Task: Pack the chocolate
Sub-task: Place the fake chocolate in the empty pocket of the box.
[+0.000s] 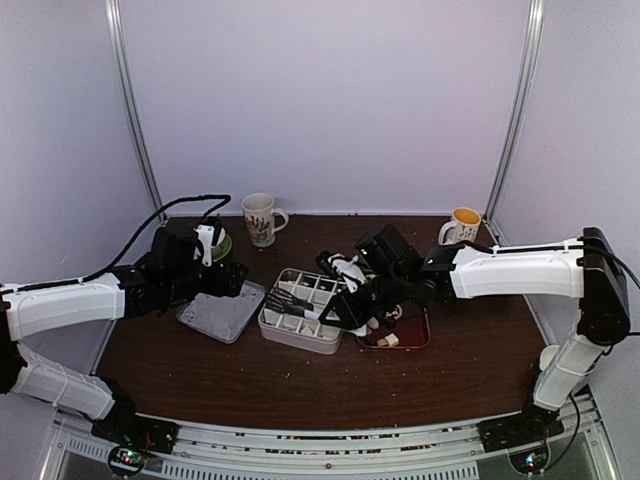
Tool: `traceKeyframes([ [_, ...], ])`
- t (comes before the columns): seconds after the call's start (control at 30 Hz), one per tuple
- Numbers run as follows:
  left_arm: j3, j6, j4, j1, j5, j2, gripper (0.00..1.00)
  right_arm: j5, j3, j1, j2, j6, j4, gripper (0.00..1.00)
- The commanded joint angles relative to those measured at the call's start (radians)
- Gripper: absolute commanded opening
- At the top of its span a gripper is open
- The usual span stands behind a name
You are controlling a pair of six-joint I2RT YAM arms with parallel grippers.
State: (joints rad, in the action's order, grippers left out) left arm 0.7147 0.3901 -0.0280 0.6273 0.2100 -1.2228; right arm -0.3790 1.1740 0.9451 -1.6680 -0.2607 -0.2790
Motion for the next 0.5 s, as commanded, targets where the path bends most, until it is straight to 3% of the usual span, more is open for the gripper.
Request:
traceKeyframes([
  [0.0, -0.007, -0.010, 0.011, -0.008, 0.016, 0.020, 0.95, 0.035, 0.024, 0.007, 0.051, 0.008, 0.040, 0.34],
  [0.27, -0.008, -0.008, 0.008, -0.008, 0.013, 0.024, 0.95, 0.139, -0.037, 0.007, 0.139, 0.007, 0.101, 0.32],
  [0.47, -0.003, -0.008, 0.008, -0.008, 0.010, 0.024, 0.95, 0.317, -0.135, 0.005, 0.248, -0.009, 0.146, 0.31],
])
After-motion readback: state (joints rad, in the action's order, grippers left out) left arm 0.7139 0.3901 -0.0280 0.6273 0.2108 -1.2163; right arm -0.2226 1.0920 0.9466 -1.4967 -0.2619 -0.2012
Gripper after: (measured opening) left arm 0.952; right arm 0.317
